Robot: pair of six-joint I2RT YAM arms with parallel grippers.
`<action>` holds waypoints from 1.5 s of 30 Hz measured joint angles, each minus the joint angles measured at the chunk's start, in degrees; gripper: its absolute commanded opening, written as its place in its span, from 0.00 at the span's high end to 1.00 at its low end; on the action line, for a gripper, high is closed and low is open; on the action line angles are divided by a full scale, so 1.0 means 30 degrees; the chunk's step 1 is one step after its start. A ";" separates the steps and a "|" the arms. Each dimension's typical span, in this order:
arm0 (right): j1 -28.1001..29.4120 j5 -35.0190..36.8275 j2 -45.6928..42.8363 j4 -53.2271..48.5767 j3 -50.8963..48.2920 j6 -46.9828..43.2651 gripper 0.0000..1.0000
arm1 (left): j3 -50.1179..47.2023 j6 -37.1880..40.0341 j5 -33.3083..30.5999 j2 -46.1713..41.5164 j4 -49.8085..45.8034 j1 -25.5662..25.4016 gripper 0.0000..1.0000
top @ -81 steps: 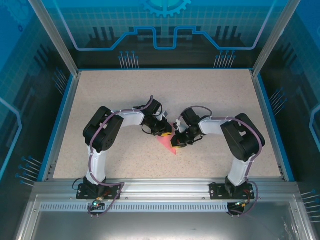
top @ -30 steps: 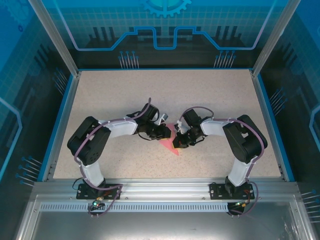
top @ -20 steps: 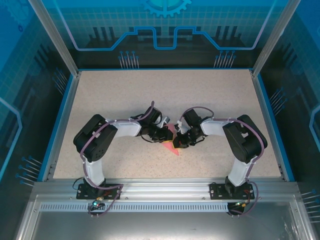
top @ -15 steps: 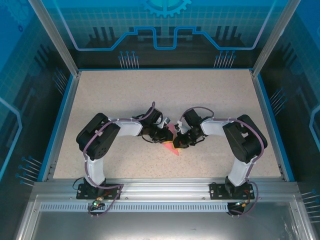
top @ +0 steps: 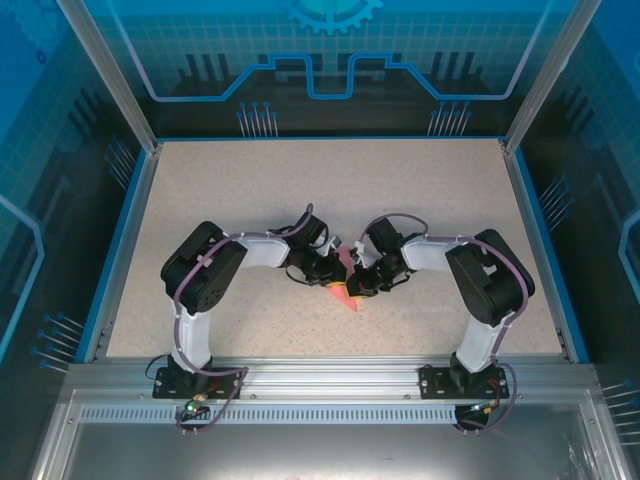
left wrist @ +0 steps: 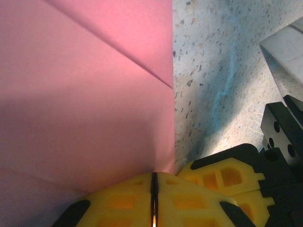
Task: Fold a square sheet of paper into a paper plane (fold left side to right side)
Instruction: Fourth fold the wing at the center of the table, then turn over the paper at the center of the table.
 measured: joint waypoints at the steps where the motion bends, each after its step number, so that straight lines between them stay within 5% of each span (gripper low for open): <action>1: 0.0000 0.0000 0.0000 0.0000 0.0000 0.0000 1.00 | 0.0211 0.0109 0.0066 0.0095 -0.0299 0.0051 0.89; 15: 0.0007 0.0015 -0.0058 0.0000 0.0000 0.0000 1.00 | 0.3490 0.2433 -0.1399 0.1282 -0.2820 0.3264 0.85; 23: 0.0007 0.0102 -0.0546 0.0073 -0.0270 0.0284 0.80 | 0.3883 0.2739 -0.0801 0.0758 -0.2929 0.3453 0.69; 28: -0.0007 0.0765 -0.1894 -0.0066 -0.0270 0.0423 0.62 | 0.2528 0.2637 -0.0627 -0.2674 -0.2783 0.4211 0.56; 36: -0.1370 0.3330 -0.6156 -0.0117 -0.0845 0.0415 0.37 | -0.0634 0.1632 0.0022 -0.5464 -0.1392 0.4597 0.54; 45: -0.2820 0.3781 -0.8939 0.0430 -0.2681 0.0823 0.31 | -0.1253 0.0306 0.0554 -0.2521 0.0131 0.2798 0.55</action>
